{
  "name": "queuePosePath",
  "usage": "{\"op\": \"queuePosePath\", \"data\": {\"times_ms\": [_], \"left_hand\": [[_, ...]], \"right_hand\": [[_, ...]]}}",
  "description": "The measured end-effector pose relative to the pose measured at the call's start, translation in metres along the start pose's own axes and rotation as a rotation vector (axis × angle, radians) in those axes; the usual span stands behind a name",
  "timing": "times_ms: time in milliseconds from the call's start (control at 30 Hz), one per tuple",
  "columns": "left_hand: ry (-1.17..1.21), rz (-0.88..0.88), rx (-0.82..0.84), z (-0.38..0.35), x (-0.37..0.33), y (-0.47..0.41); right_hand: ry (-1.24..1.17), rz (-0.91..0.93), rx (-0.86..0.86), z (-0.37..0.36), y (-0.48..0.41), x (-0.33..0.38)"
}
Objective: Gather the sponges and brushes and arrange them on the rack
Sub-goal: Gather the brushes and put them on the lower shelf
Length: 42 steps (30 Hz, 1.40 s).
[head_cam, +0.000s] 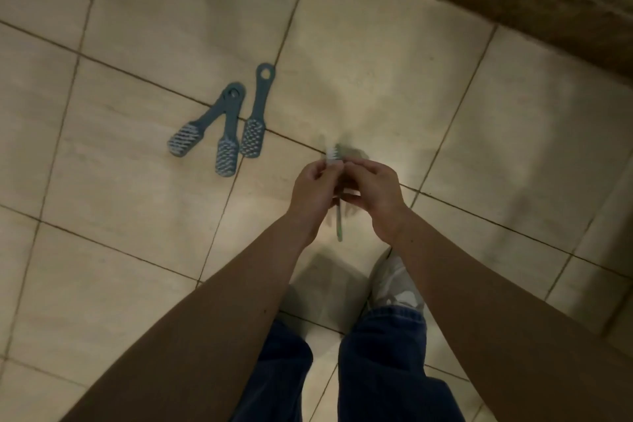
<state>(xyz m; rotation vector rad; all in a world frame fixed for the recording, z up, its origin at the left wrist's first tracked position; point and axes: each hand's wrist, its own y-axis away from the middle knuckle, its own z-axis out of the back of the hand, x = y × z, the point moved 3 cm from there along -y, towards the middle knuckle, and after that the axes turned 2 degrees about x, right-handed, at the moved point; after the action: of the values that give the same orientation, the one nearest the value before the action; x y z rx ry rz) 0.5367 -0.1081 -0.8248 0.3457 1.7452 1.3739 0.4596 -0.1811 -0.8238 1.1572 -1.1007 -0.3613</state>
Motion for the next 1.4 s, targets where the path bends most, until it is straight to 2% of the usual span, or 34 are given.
{"op": "queuePosePath", "data": {"times_ms": [133, 200, 333, 467, 667, 767, 1000, 1200, 1400], "left_hand": [[0.011, -0.042, -0.139, 0.041, -0.015, 0.007], [0.023, -0.088, -0.236, 0.064, -0.019, 0.007], [0.049, -0.153, -0.416, 0.107, -0.022, -0.002], [0.067, -0.169, -0.559, 0.138, -0.019, -0.018], [0.160, -0.148, -0.569, 0.154, -0.013, -0.031], [0.204, -0.154, -0.564, 0.155, -0.011, -0.033], [0.221, -0.158, -0.528, 0.150, -0.010, -0.030], [0.206, -0.142, -0.511, 0.141, -0.020, 0.005], [0.196, -0.123, -0.451, 0.112, -0.055, 0.073]], "right_hand": [[0.085, 0.021, 0.155, -0.043, 0.003, 0.020], [0.147, 0.065, 0.156, -0.067, -0.003, 0.027], [0.372, 0.225, -0.045, -0.109, -0.027, 0.033], [0.618, 0.245, -0.145, -0.135, -0.052, 0.026], [0.883, 0.289, -0.312, -0.150, -0.070, 0.025], [0.950, 0.310, -0.328, -0.152, -0.069, 0.023], [0.958, 0.358, -0.353, -0.147, -0.058, 0.022], [0.700, 0.421, -0.191, -0.134, -0.010, 0.024], [0.447, 0.243, 0.000, -0.112, 0.069, 0.063]]}}
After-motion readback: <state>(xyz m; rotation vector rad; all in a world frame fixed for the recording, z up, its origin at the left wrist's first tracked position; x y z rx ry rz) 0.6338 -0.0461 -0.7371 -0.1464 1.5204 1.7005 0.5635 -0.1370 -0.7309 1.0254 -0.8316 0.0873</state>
